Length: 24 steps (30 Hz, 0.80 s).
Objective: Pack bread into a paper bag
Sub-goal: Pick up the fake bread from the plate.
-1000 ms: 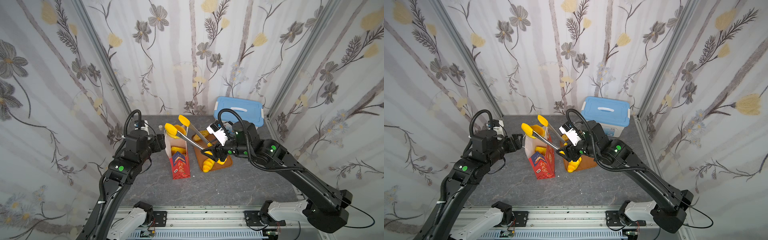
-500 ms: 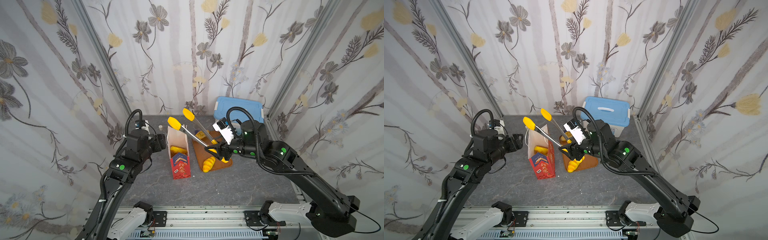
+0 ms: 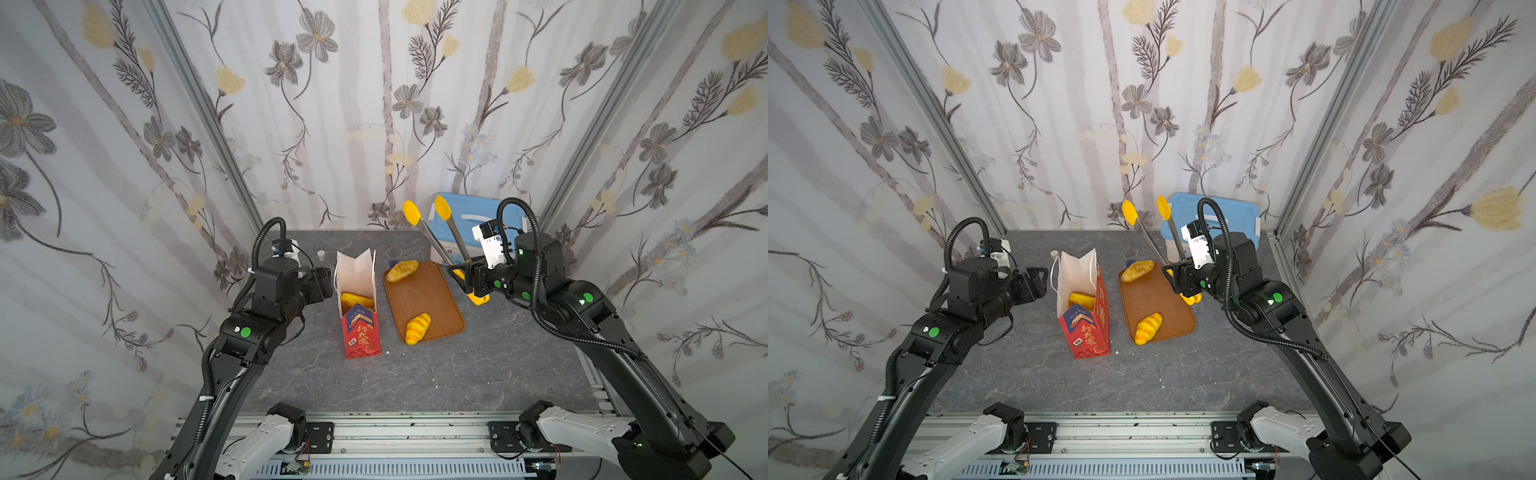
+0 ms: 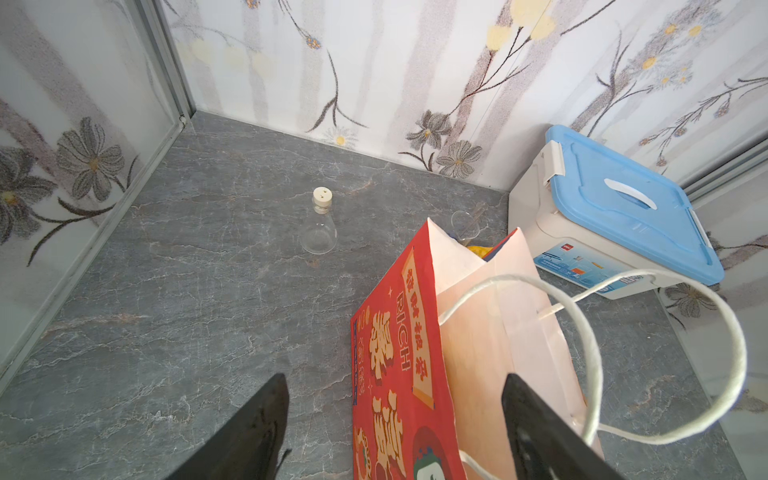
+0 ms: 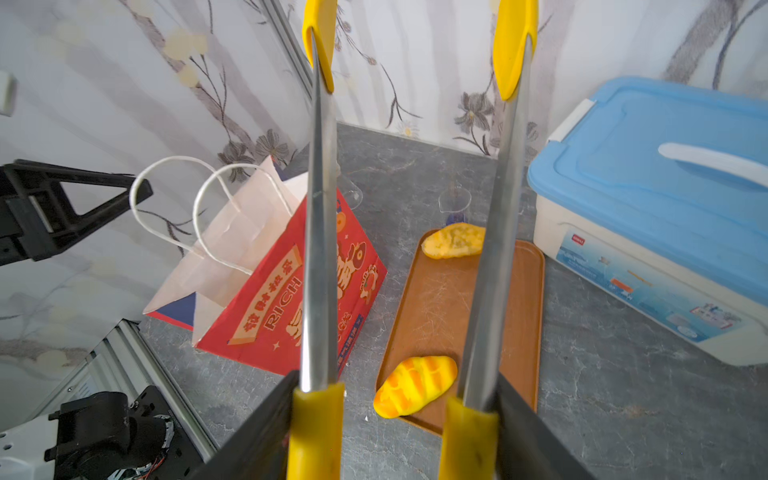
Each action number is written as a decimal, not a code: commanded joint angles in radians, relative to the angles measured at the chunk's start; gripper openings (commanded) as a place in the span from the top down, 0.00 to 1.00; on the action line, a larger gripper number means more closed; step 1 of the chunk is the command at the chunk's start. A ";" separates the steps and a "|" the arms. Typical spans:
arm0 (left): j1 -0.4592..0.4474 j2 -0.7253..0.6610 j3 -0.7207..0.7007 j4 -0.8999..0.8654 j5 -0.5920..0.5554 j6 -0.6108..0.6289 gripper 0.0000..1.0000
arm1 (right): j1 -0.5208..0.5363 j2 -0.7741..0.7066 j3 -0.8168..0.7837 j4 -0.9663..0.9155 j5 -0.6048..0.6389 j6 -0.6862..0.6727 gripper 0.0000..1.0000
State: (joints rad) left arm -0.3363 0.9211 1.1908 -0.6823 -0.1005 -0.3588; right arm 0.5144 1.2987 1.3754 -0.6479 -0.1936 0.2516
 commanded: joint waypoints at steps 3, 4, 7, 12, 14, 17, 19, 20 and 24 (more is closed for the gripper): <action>0.002 -0.004 -0.008 0.040 -0.001 0.006 0.18 | -0.060 0.027 -0.100 0.164 -0.159 0.085 0.33; 0.002 -0.005 -0.009 0.040 -0.002 0.008 0.18 | -0.069 0.040 -0.113 0.176 -0.176 0.094 0.33; 0.001 -0.008 -0.013 0.044 -0.008 0.013 0.18 | -0.087 0.085 -0.136 0.196 -0.214 0.104 0.33; 0.002 -0.017 -0.024 0.049 -0.007 0.015 0.18 | -0.094 0.161 -0.213 0.290 -0.278 0.142 0.34; 0.001 -0.024 -0.031 0.053 -0.008 0.014 0.18 | -0.102 0.189 -0.246 0.330 -0.310 0.165 0.34; 0.002 -0.033 -0.039 0.053 -0.012 0.017 0.18 | -0.114 0.220 -0.291 0.387 -0.355 0.194 0.34; 0.002 -0.036 -0.042 0.052 -0.017 0.022 0.18 | -0.126 0.240 -0.313 0.411 -0.375 0.208 0.34; 0.002 -0.037 -0.043 0.052 -0.020 0.023 0.18 | -0.133 0.251 -0.326 0.425 -0.390 0.214 0.34; 0.002 -0.037 -0.053 0.061 -0.020 0.024 0.18 | -0.145 0.290 -0.357 0.471 -0.440 0.241 0.35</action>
State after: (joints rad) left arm -0.3359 0.8852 1.1419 -0.6502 -0.1089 -0.3439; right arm 0.3721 1.5745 1.0271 -0.3042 -0.5579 0.4564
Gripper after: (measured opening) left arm 0.821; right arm 0.656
